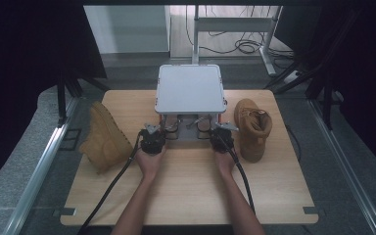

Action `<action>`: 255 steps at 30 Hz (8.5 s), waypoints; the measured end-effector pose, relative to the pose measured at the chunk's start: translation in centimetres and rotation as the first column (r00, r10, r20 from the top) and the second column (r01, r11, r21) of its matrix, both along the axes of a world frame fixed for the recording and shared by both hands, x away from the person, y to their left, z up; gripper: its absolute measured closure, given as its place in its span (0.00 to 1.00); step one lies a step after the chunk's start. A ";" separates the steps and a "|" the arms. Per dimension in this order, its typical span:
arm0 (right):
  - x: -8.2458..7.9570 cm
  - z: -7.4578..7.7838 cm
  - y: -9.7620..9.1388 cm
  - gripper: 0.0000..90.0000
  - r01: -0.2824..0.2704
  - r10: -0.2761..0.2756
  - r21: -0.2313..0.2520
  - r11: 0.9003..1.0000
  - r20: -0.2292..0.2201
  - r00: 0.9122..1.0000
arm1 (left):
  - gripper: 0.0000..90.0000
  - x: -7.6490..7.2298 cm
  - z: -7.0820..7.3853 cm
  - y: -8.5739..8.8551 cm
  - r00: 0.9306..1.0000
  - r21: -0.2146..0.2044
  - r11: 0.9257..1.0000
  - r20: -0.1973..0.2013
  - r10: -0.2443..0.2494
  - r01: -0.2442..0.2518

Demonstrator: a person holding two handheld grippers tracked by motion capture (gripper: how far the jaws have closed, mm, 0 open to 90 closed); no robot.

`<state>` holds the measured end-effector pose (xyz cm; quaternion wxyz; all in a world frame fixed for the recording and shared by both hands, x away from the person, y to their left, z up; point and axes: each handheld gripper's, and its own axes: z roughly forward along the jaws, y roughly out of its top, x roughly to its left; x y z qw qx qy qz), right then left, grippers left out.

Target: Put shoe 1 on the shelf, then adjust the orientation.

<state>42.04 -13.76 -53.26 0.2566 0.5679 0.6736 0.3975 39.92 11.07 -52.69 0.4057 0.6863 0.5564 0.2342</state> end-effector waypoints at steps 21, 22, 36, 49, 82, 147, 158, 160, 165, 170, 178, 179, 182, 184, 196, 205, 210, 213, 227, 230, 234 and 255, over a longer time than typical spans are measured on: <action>-0.1 -0.1 2.2 0.99 -0.051 0.051 0.005 0.999 0.013 0.999 | 0.99 0.7 -0.3 -1.6 0.999 -0.026 0.999 -0.023 -0.024 0.024; -0.1 -0.1 2.2 0.99 -0.051 0.051 0.005 0.999 0.012 0.999 | 0.99 0.7 -0.3 -1.7 0.999 -0.028 0.999 -0.024 -0.024 0.023; -0.7 0.8 1.8 0.99 -0.080 0.080 0.006 0.997 0.021 0.997 | 0.96 0.0 0.1 -1.5 0.999 -0.022 0.998 -0.007 -0.054 0.054; -5.8 3.2 -0.9 0.76 -0.202 0.200 0.033 0.979 0.050 0.979 | 0.72 -4.6 2.9 0.3 0.986 -0.024 0.986 0.030 -0.163 0.164; -12.9 2.0 -4.3 0.35 -0.332 0.332 0.000 0.943 -0.020 0.943 | 0.45 -11.6 3.9 5.7 0.959 -0.001 0.959 -0.020 -0.282 0.282; -13.0 1.3 -3.6 0.35 -0.319 0.309 -0.130 0.939 -0.092 0.947 | 0.99 -12.3 1.9 24.3 0.983 -0.095 0.982 -0.099 0.152 -0.161; -13.0 1.1 -3.6 0.35 -0.316 0.305 -0.137 0.939 -0.097 0.947 | 0.99 -12.0 1.8 24.2 0.988 -0.106 0.985 -0.087 0.130 -0.138; -13.0 1.1 -3.6 0.34 -0.316 0.305 -0.141 0.938 -0.100 0.947 | 0.99 -12.0 2.0 24.1 0.988 -0.100 0.985 -0.086 0.130 -0.138; -13.0 1.1 -3.5 0.34 -0.319 0.308 -0.140 0.937 -0.098 0.946 | 0.99 -11.9 2.2 23.9 0.988 -0.098 0.985 -0.085 0.131 -0.139; -13.1 1.2 -3.5 0.34 -0.317 0.306 -0.139 0.938 -0.094 0.947 | 0.99 -11.7 2.7 23.7 0.989 -0.091 0.987 -0.083 0.126 -0.134; -13.1 1.4 -3.7 0.34 -0.312 0.302 -0.132 0.941 -0.090 0.949 | 0.99 -10.9 3.4 22.9 0.991 -0.078 0.989 -0.068 0.118 -0.124; -13.1 1.4 -3.8 0.34 -0.311 0.301 -0.129 0.942 -0.090 0.949 | 0.99 -10.7 3.6 22.8 0.991 -0.077 0.990 -0.065 0.114 -0.119; -13.0 1.4 -3.8 0.34 -0.308 0.298 -0.129 0.943 -0.089 0.950 | 0.99 -10.2 4.1 22.3 0.993 -0.078 0.991 -0.057 0.107 -0.111; -13.1 1.5 -3.9 0.34 -0.307 0.297 -0.128 0.943 -0.089 0.951 | 0.99 -9.9 4.4 22.0 0.994 -0.076 0.992 -0.051 0.101 -0.104; -13.0 1.5 -4.0 0.34 -0.302 0.292 -0.130 0.944 -0.086 0.952 | 0.98 -4.3 7.9 17.5 0.998 -0.053 0.998 -0.063 -0.031 0.028; -13.0 1.6 -4.5 0.34 -0.291 0.283 -0.125 0.948 -0.084 0.956 | 0.98 1.8 9.9 11.2 0.986 -0.019 0.991 -0.101 -0.135 0.134; -13.1 1.8 -5.0 0.34 -0.276 0.269 -0.115 0.954 -0.074 0.960 | 0.96 2.2 9.3 11.4 0.985 -0.021 0.992 -0.113 -0.127 0.126; -13.0 1.8 -5.2 0.34 -0.267 0.260 -0.116 0.957 -0.074 0.963 | 0.92 1.5 9.8 12.0 0.986 -0.040 0.990 -0.093 -0.136 0.133; -13.1 1.5 -4.5 0.34 -0.282 0.272 -0.130 0.951 -0.087 0.958 | 0.96 -4.1 10.5 8.7 0.974 -0.027 0.974 0.010 -0.225 0.225; -13.1 1.4 -4.5 0.34 -0.283 0.273 -0.127 0.951 -0.087 0.958 | 0.97 -4.8 9.8 7.5 0.972 -0.004 0.972 0.011 -0.235 0.235; -13.1 1.4 -4.6 0.34 -0.279 0.269 -0.130 0.952 -0.087 0.959 | 0.97 -5.6 8.3 5.8 0.969 0.016 0.969 0.015 -0.245 0.245; -13.1 0.9 -4.4 0.34 -0.282 0.270 -0.136 0.950 -0.101 0.957 | 0.99 -1.8 1.7 3.0 0.989 0.103 0.987 -0.098 -0.114 0.124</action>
